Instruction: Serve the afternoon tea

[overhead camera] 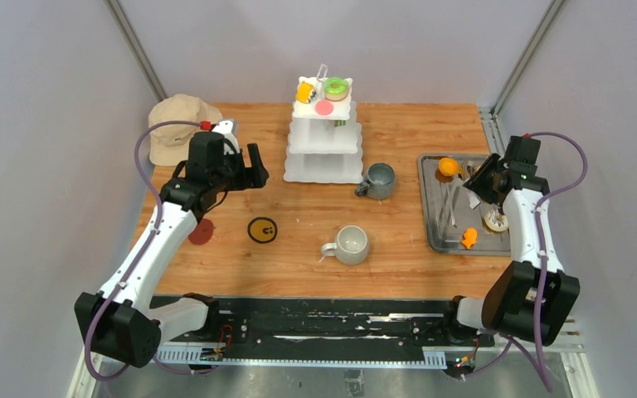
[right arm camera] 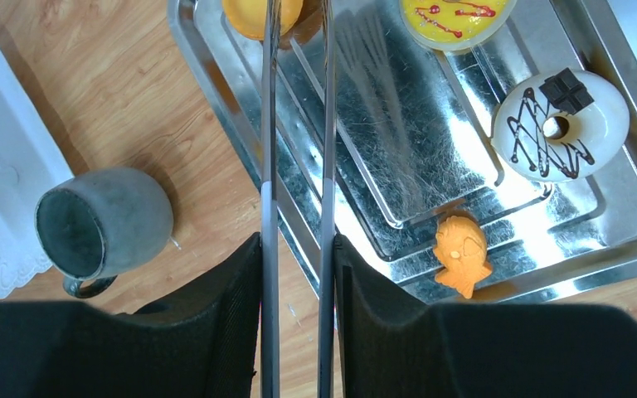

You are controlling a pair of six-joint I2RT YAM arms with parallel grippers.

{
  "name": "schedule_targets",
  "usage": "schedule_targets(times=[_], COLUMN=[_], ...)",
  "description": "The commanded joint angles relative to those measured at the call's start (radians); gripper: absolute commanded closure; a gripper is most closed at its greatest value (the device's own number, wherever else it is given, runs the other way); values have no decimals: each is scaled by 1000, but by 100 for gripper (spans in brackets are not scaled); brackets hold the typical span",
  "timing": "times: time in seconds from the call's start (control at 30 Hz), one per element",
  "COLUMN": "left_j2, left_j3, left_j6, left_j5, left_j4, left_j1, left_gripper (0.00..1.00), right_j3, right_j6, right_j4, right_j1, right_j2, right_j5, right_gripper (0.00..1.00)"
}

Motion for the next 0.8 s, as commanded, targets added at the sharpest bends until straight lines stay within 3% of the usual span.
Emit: schedule_targets(times=[0.0, 0.5, 0.77], left_j2=[4, 35, 34], left_j3=[37, 47, 44], left_j6=[21, 18, 18], left_j5=[-18, 20, 28], left_j4=[-11, -7, -6], left_j1=[-7, -7, -7], left_gripper=[12, 11, 11], right_j3=[-11, -45, -69], right_j6=[37, 67, 67], right_j4=[80, 161, 159], right_j1=[-27, -41, -53], right_j2=[32, 127, 62], right_j5=[-44, -125, -98], right_gripper=[66, 67, 99])
